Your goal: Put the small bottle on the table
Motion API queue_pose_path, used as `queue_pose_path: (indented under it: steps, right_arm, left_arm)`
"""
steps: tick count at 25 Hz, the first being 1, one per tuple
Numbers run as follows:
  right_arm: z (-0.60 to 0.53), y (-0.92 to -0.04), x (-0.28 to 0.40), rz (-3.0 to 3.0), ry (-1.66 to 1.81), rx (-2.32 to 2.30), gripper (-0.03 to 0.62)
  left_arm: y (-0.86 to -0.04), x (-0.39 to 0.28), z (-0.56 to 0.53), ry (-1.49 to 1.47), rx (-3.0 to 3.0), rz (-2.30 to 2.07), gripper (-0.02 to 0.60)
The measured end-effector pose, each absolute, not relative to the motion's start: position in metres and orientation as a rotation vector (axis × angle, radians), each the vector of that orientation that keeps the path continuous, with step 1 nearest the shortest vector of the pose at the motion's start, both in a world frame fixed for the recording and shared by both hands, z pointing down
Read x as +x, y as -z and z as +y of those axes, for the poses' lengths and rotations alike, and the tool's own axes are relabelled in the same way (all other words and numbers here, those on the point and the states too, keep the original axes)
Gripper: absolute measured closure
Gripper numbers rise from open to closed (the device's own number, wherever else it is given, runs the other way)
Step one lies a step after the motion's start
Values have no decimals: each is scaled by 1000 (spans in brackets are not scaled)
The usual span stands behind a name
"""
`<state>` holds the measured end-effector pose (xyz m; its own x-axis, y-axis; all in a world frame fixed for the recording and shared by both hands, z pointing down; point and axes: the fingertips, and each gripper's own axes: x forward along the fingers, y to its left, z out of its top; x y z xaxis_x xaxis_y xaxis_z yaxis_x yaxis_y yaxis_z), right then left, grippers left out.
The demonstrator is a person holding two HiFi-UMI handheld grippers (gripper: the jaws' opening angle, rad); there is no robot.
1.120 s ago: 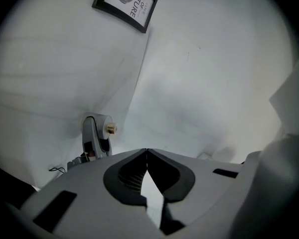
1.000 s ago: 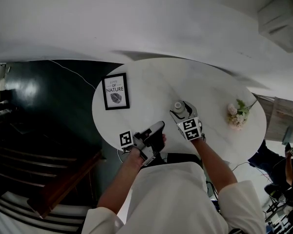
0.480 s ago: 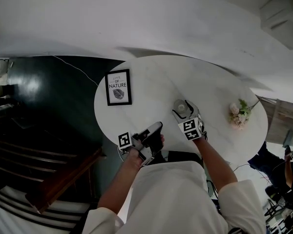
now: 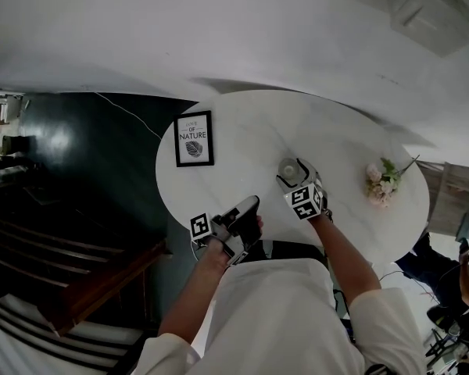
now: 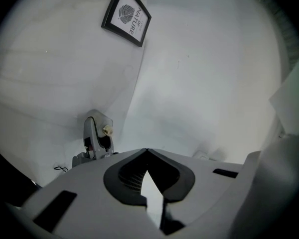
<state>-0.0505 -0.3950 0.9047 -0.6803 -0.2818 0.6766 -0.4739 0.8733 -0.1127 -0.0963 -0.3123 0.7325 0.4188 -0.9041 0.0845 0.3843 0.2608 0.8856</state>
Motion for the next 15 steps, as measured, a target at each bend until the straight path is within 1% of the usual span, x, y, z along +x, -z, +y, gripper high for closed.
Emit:
queue_pose_path:
  steps: [7,12,15]
  right_arm:
    - [-392,-865,-41,-2399,-392,538,229]
    - [-389,-822,-32,-2439,-456,600,231]
    - [-385,-799,-25,-2448,-491,618,280]
  left_arm:
    - [-711,-95,-297,983,975,-700,575]
    - [-686,-101,-291,986,1033,-692,575]
    - [-673,-103,-288,958,1083,-689,575]
